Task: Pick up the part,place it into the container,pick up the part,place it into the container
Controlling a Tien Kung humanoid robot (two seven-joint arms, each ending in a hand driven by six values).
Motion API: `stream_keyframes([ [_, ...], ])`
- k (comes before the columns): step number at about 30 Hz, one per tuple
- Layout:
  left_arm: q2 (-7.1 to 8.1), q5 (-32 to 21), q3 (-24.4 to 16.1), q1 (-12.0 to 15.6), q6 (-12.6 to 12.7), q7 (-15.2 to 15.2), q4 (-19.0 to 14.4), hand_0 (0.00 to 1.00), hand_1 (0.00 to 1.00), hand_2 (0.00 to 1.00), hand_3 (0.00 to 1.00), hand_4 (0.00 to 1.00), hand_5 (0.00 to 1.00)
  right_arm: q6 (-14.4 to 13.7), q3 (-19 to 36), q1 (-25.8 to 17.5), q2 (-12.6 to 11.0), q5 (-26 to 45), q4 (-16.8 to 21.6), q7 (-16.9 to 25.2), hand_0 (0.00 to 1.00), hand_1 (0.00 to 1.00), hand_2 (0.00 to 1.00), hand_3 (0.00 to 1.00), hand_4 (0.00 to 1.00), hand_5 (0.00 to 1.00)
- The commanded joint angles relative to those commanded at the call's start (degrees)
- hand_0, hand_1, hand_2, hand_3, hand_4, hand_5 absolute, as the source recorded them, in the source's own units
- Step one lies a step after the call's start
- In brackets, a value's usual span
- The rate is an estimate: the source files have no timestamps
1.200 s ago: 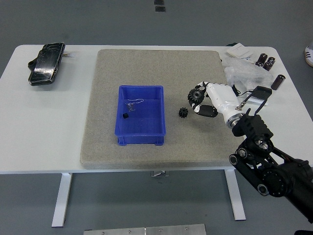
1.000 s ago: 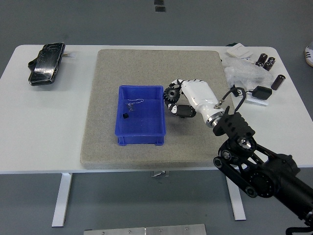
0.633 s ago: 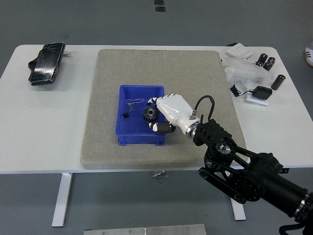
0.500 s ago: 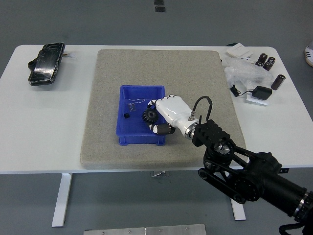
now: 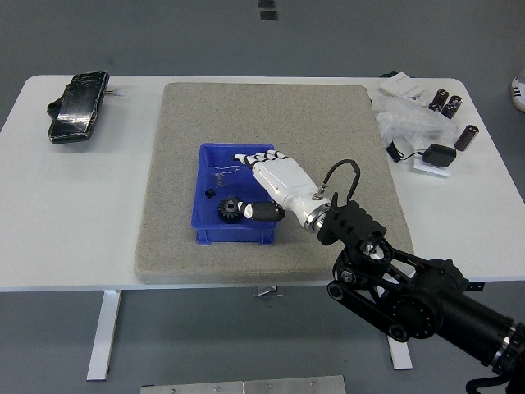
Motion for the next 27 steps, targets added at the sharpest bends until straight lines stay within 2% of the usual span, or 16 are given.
stream_keyframes([
  [4,-0.06,-0.1,0.1,0.1,0.0,0.0,0.0,0.666,0.577,0.572,0.624,0.7,0.228,-3.6,4.6,-1.3,-0.2,5.6,-0.5,2.7,0.891,0.827,0.846,0.896,0.665,0.388],
  [5,-0.06,-0.1,0.2,0.1,0.0,0.0,0.0,0.667,0.577,0.571,0.623,0.7,0.228,-4.0,5.7,-1.5,-0.3,6.6,-1.2,2.9,0.811,0.75,0.788,0.813,0.681,0.393],
  [7,-0.08,-0.1,0.2,0.1,0.0,0.0,0.0,0.667,0.577,0.571,0.623,0.7,0.228,-4.2,8.2,-2.0,-1.0,8.4,-2.9,3.1,0.811,0.75,0.788,0.813,0.681,0.393],
  [10,-0.12,-0.1,0.2,0.1,0.0,0.0,0.0,0.667,0.577,0.571,0.623,0.7,0.228,-2.9,11.5,-2.8,-2.3,8.1,-5.1,2.0,0.811,0.75,0.788,0.813,0.681,0.393],
  [11,-0.13,-0.1,0.2,0.1,0.0,0.0,0.0,0.666,0.577,0.571,0.624,0.698,0.222,-2.3,12.1,-3.1,-2.8,7.6,-5.8,1.6,0.783,0.719,0.773,0.782,0.662,0.387],
  [15,-0.17,0.0,0.1,0.0,0.0,0.0,0.0,0.666,0.577,0.571,0.624,0.698,0.222,0.7,12.4,-3.8,-3.8,5.6,-8.3,-0.3,0.783,0.719,0.773,0.782,0.662,0.387],
  [20,-0.21,-0.1,0.3,-0.1,-0.1,-0.2,0.0,0.666,0.577,0.571,0.623,0.698,0.213,4.8,12.0,-4.5,-3.7,2.9,-9.4,-3.1,0.752,0.704,0.775,0.786,0.649,0.37],
  [27,-0.16,-0.1,0.3,-0.2,-0.1,-0.1,0.0,0.666,0.577,0.571,0.623,0.697,0.207,6.3,9.0,-3.2,-3.1,2.8,-11.2,-3.9,0.738,0.689,0.776,0.787,0.646,0.358],
])
